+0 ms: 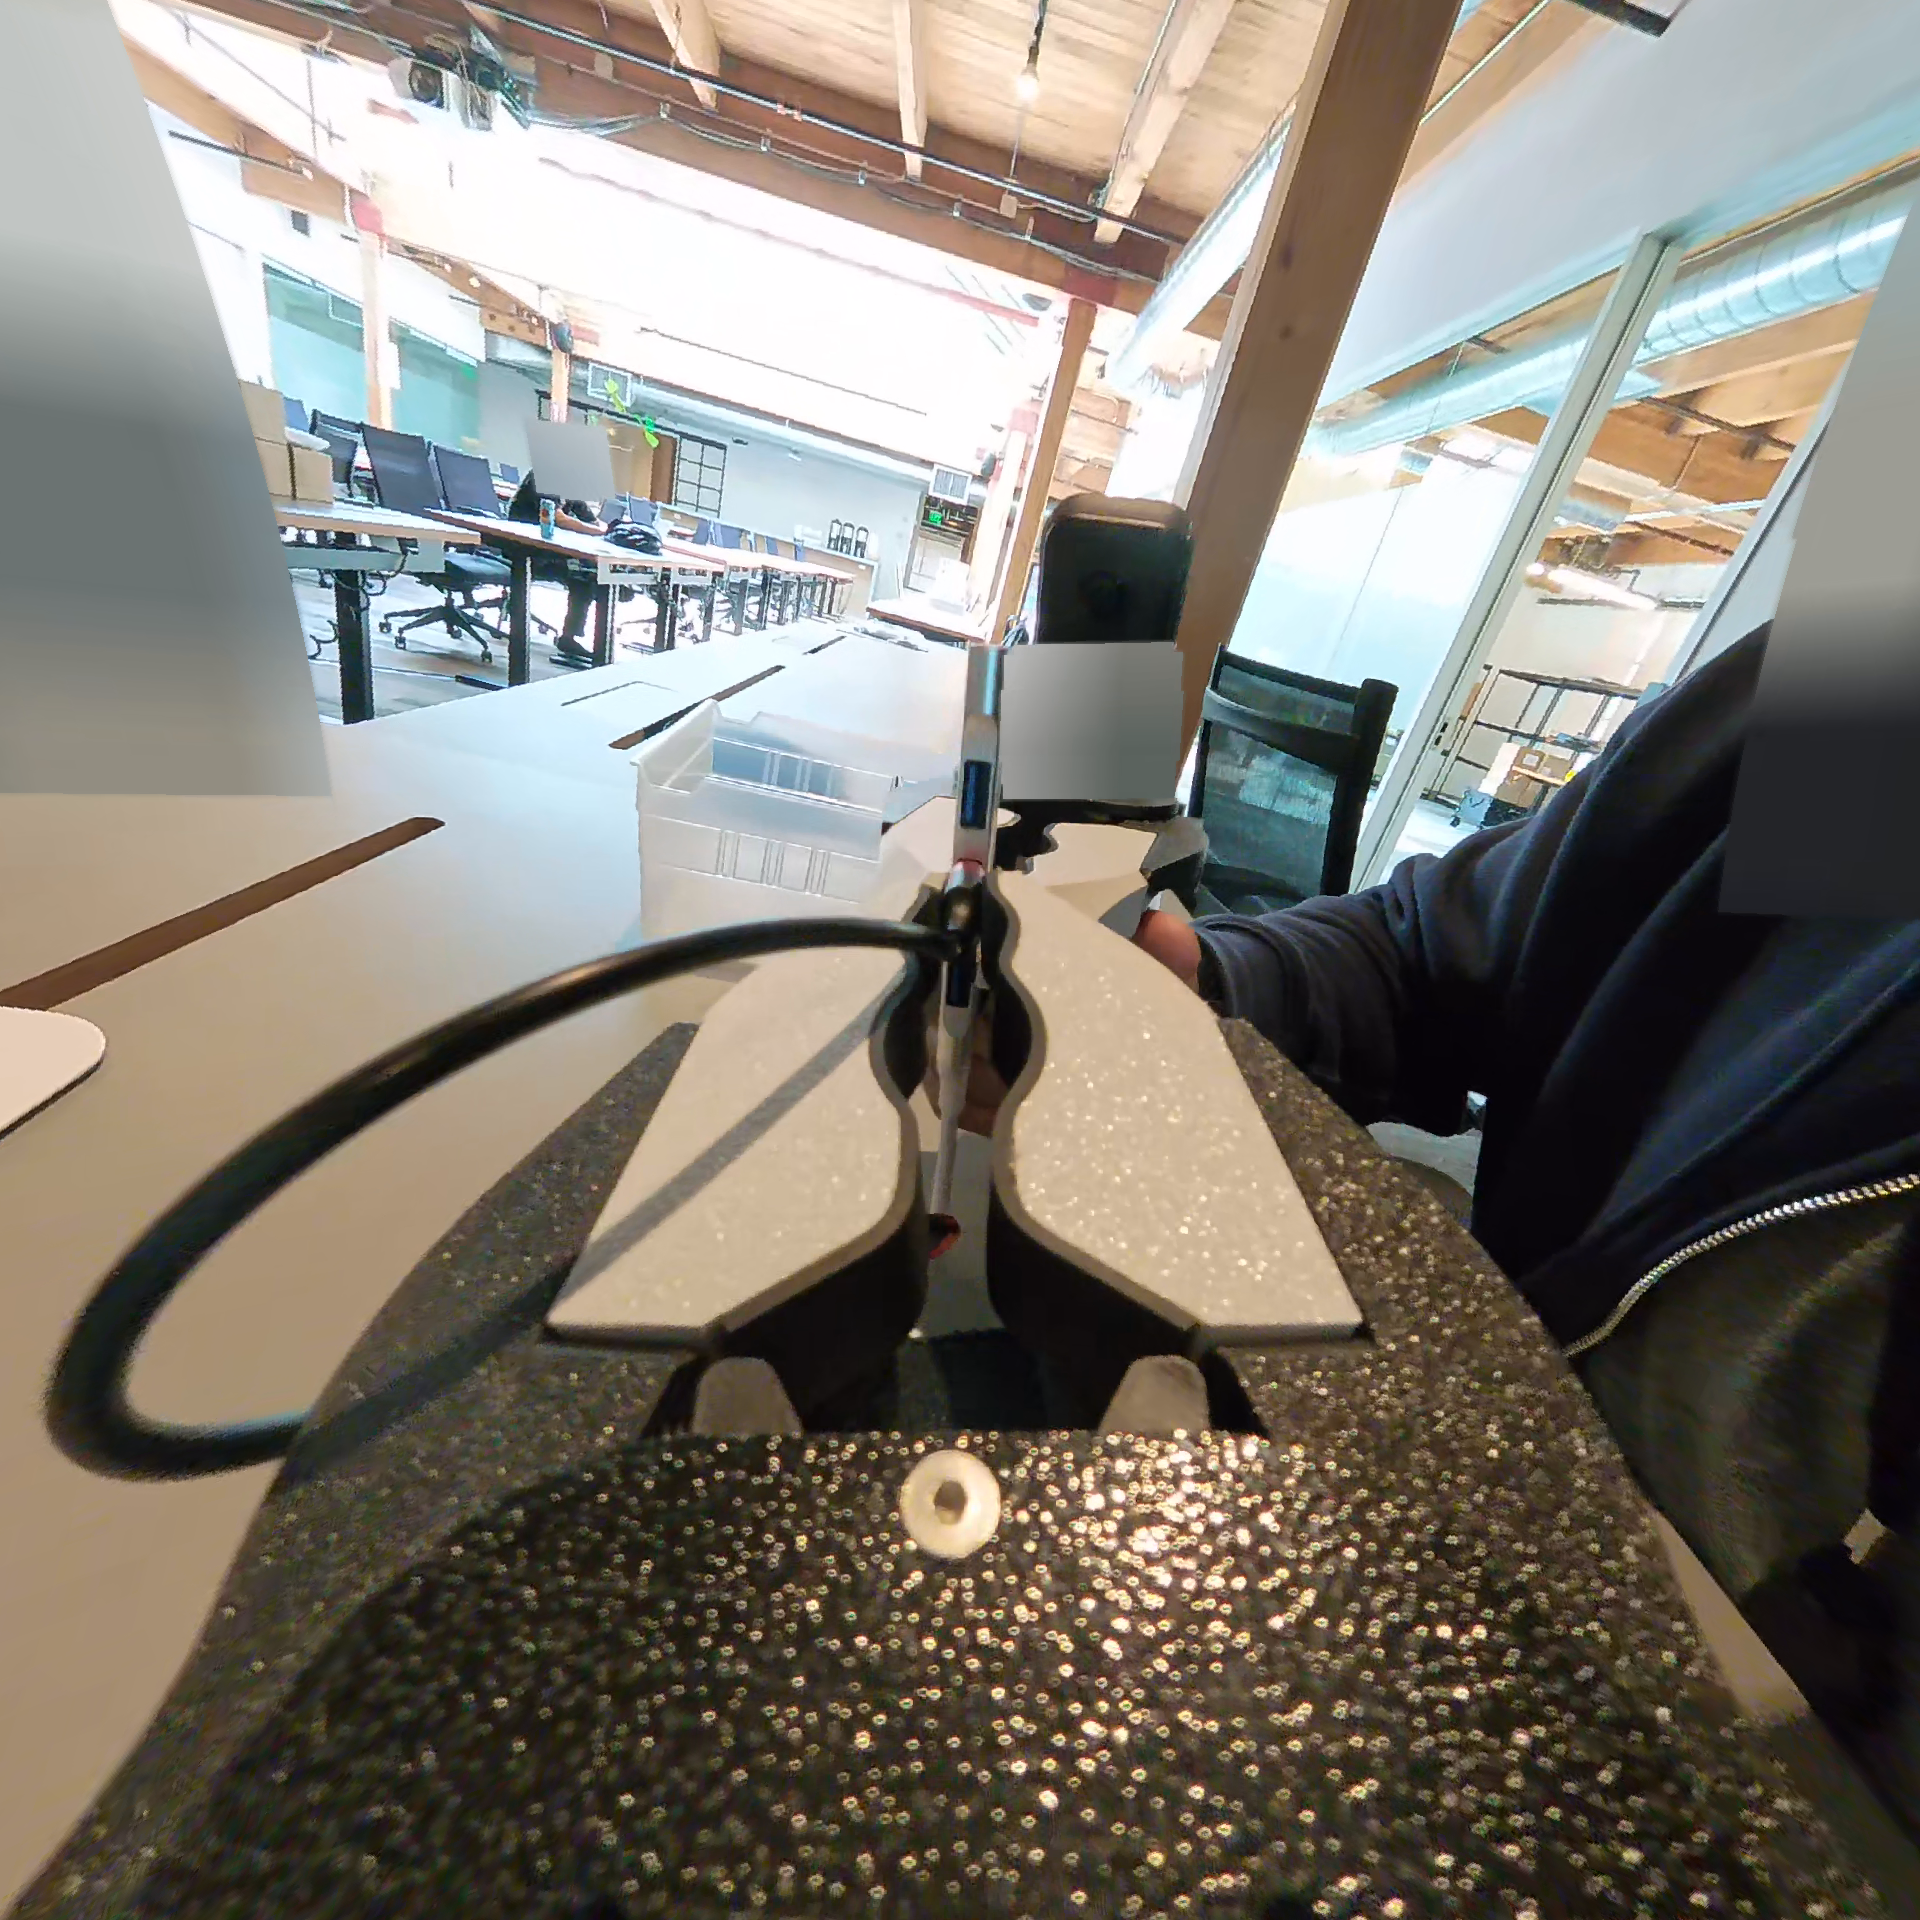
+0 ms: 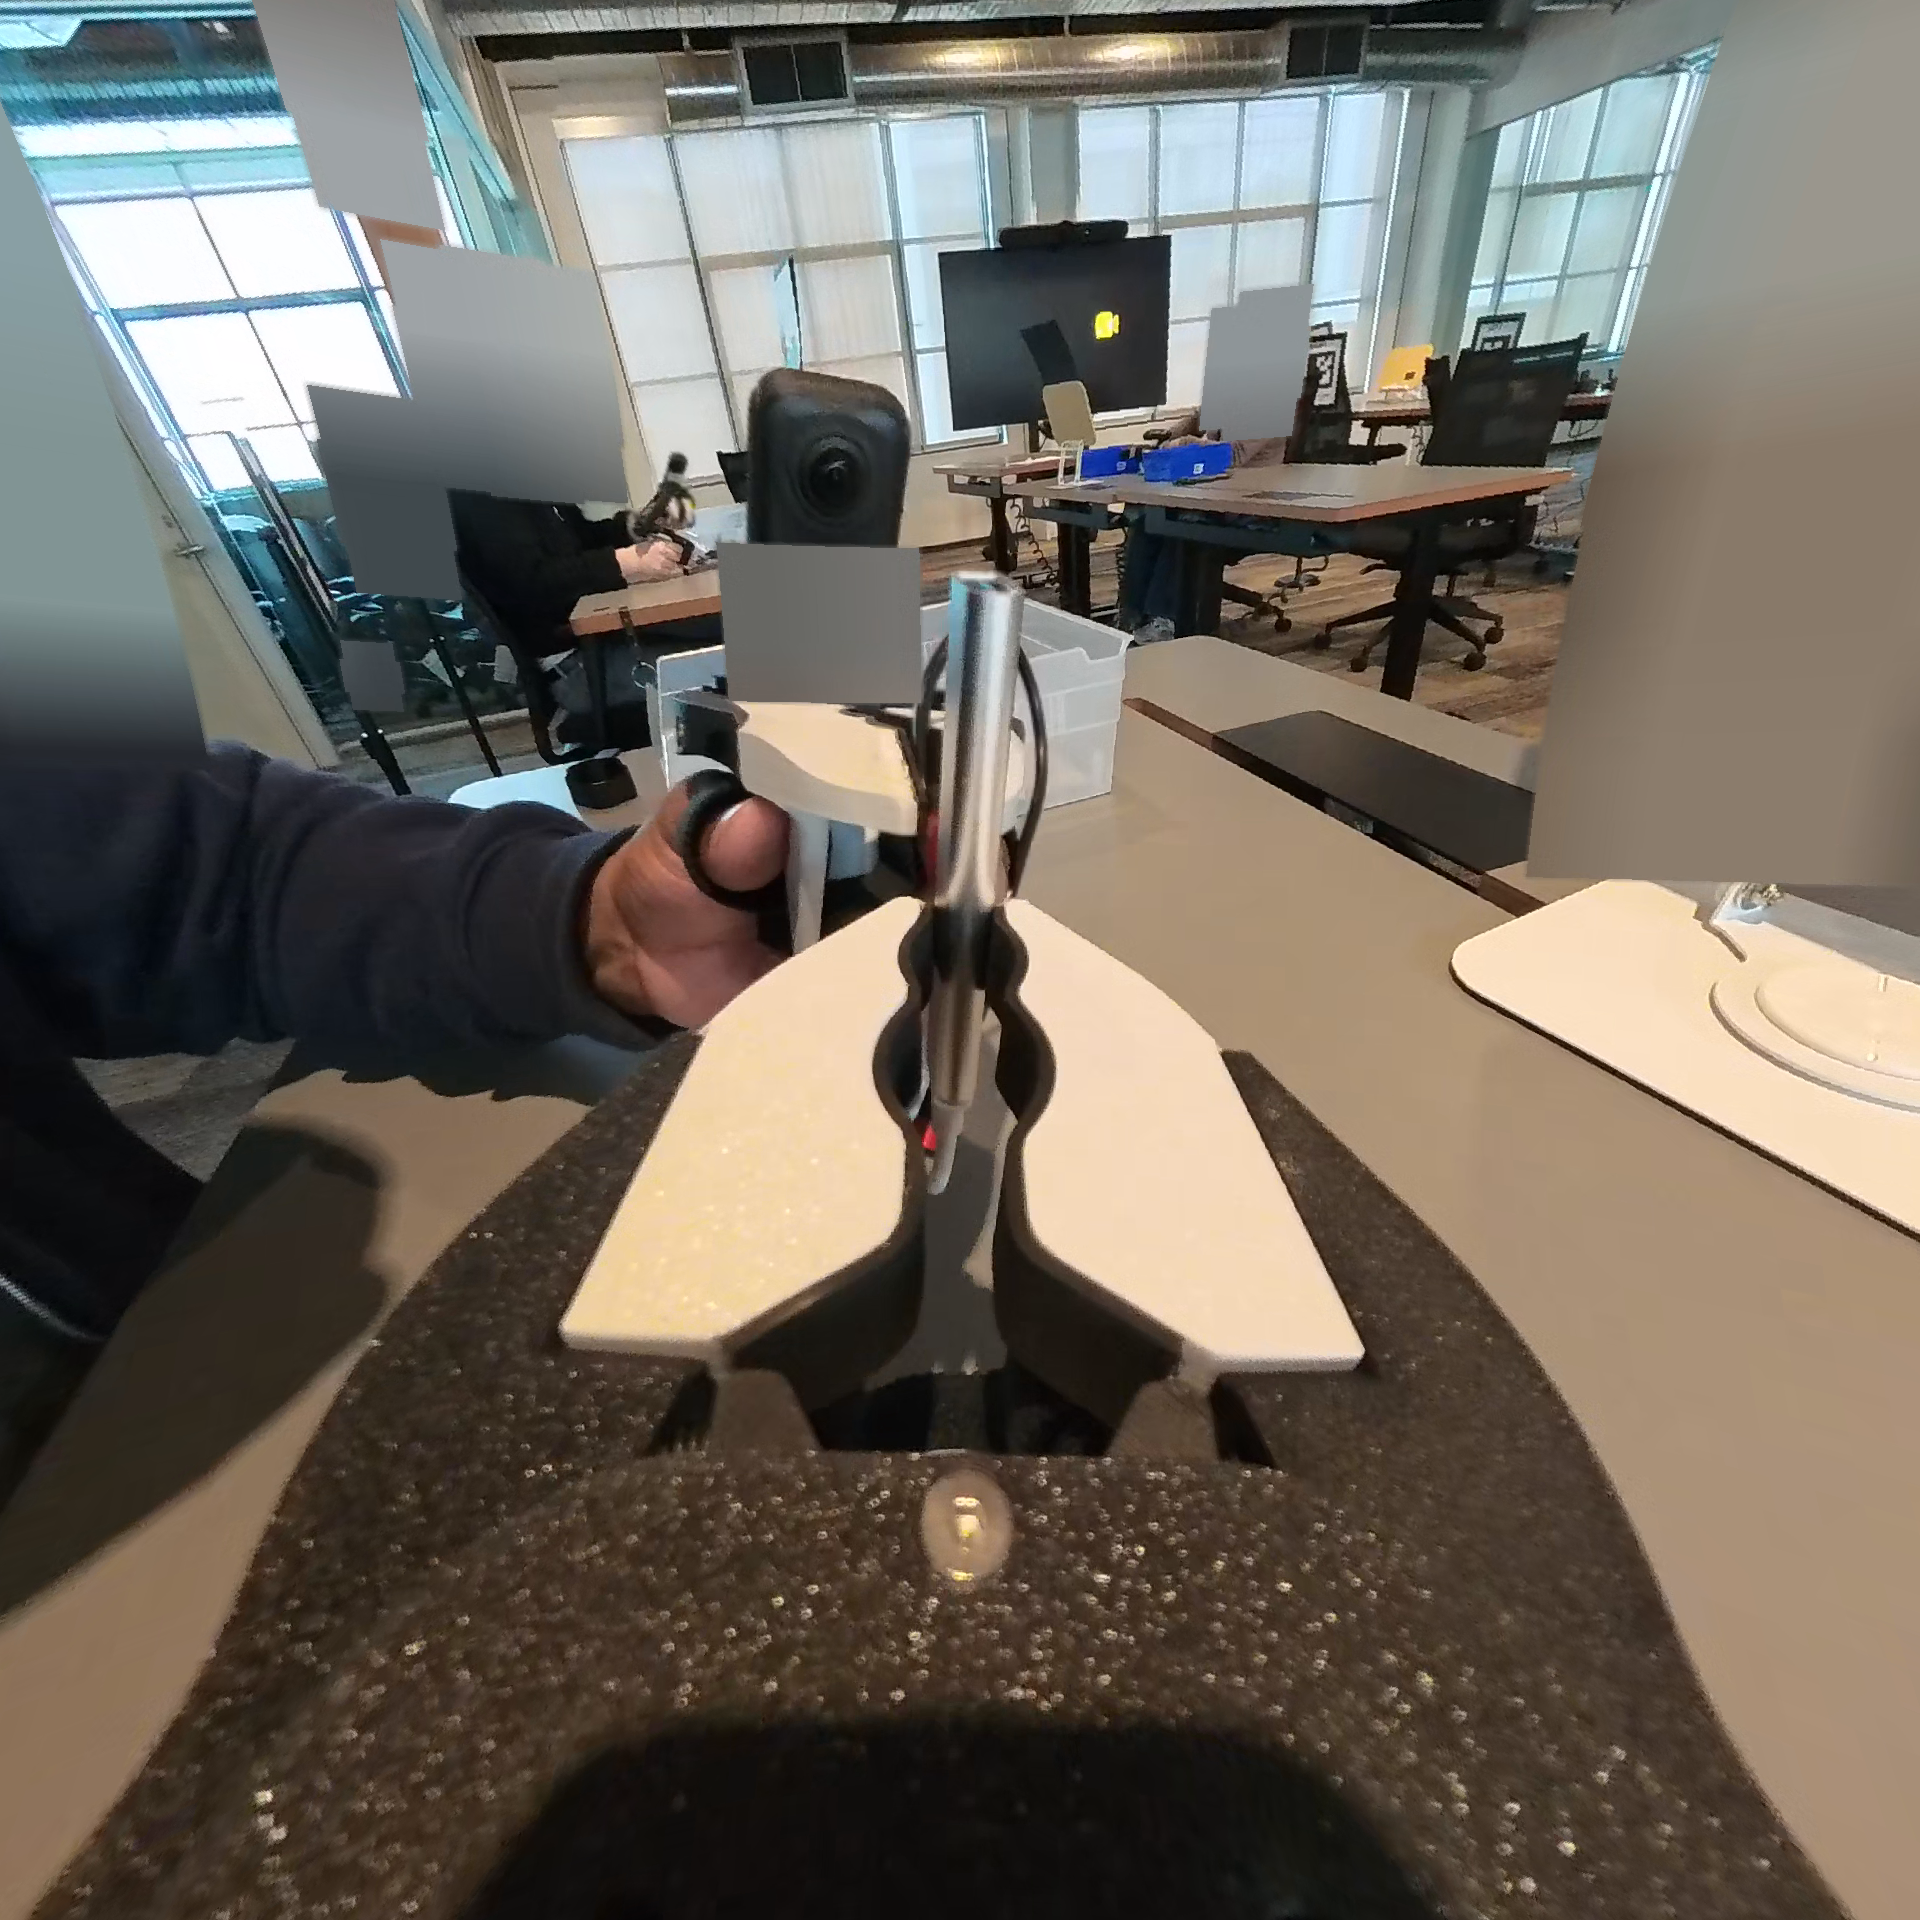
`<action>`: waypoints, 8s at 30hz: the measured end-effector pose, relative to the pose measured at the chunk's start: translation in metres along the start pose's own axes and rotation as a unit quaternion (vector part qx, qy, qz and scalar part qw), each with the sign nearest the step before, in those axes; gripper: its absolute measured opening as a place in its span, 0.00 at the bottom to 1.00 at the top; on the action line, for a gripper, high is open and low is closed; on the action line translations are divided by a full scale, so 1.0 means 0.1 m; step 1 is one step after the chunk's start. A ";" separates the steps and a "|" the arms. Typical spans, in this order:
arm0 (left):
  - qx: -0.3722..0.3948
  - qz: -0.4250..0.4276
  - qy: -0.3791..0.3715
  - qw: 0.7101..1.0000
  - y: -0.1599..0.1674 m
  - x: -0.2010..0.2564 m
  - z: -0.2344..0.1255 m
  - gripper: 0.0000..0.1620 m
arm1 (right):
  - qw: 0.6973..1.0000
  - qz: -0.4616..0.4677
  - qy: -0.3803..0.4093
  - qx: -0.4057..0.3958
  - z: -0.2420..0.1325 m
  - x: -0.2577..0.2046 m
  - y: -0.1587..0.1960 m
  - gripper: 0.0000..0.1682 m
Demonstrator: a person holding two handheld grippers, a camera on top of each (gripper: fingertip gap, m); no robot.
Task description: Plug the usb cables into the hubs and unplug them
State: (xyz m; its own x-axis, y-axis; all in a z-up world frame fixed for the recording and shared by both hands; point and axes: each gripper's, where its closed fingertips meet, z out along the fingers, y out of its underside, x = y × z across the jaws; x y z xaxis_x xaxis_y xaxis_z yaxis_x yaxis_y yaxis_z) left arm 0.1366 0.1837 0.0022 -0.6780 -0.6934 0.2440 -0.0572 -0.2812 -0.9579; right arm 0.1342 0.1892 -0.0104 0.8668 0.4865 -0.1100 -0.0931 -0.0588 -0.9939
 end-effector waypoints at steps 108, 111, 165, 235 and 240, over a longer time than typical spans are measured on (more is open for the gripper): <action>0.093 -0.103 0.041 0.989 0.15 -0.02 -0.04 0.04 | 0.993 0.055 -0.019 0.104 -0.07 0.00 -0.05 0.04; 0.093 -0.108 0.044 0.989 0.17 -0.03 -0.04 0.04 | 0.994 0.048 -0.020 0.097 -0.08 0.00 -0.04 0.04; 0.069 -0.091 0.045 0.992 0.13 -0.10 -0.12 0.04 | 0.999 -0.033 -0.015 0.020 -0.05 -0.02 0.09 0.13; -0.078 0.016 0.046 0.996 0.54 -0.02 -0.03 0.04 | 0.998 -0.001 -0.046 -0.036 -0.03 -0.02 0.31 0.12; -0.076 0.028 0.049 0.995 0.56 0.00 -0.02 0.04 | 0.997 0.008 -0.066 -0.028 -0.06 -0.06 0.32 0.04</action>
State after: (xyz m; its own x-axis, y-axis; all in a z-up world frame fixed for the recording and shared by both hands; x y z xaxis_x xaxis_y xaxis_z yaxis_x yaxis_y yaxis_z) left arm 0.1316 0.1696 -0.0513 -0.7516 -0.6344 0.1805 -0.1225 -0.1346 -0.9833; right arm 0.1287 0.1794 -0.0419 0.7930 0.5954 -0.1289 -0.0752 -0.1143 -0.9906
